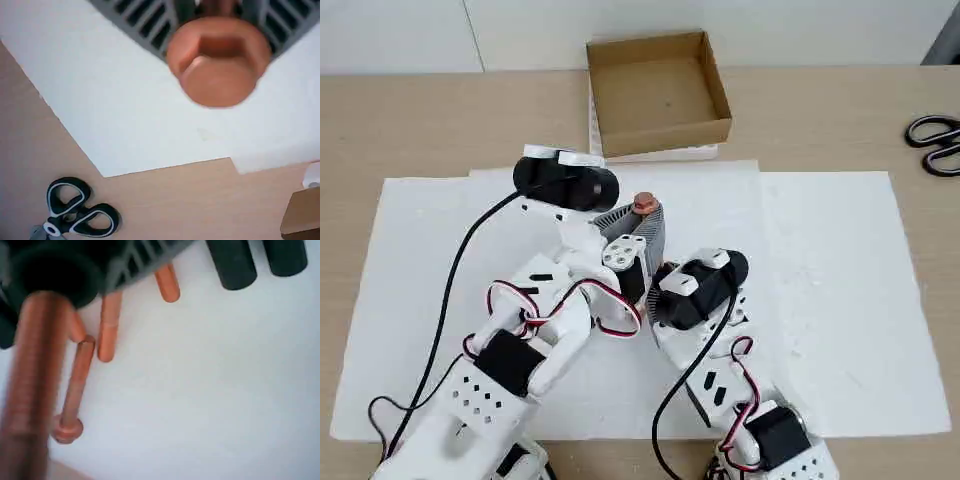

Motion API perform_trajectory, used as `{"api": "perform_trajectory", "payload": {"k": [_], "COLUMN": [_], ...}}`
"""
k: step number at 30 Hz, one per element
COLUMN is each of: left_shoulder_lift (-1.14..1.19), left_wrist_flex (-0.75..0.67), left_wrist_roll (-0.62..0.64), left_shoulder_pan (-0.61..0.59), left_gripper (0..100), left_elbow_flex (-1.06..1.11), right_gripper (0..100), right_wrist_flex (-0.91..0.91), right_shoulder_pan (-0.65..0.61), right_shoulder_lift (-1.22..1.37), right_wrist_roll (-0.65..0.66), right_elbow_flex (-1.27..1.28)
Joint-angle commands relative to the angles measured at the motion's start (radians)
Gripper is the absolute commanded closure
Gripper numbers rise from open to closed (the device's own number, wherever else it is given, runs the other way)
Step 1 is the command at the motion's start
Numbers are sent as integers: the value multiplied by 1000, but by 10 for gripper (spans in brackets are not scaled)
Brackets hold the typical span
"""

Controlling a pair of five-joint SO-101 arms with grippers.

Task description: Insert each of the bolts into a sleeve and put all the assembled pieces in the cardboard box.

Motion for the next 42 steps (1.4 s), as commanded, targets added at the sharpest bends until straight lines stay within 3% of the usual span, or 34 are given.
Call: {"api": "perform_trajectory", "payload": {"k": [1,31,36,42], "left_shoulder_lift": [-29,-25,-21,-21], "left_wrist_flex": [12,87,124,121], "left_wrist_roll": [2,-37,-117,-120], "left_shoulder_pan": [11,58,91,94], "left_gripper": [994,994,994,994], "left_elbow_flex": [-13,-7,-5,-5], "right_gripper": [995,995,995,995], "right_wrist_flex": [-30,-30,-30,-30], "right_shoulder_pan": [-2,-1,-1,-1], "right_shoulder_lift": [-10,-10,-10,-10], "right_wrist_roll": [-8,-8,-8,-8], "right_elbow_flex": [-5,-5,-5,-5]}}
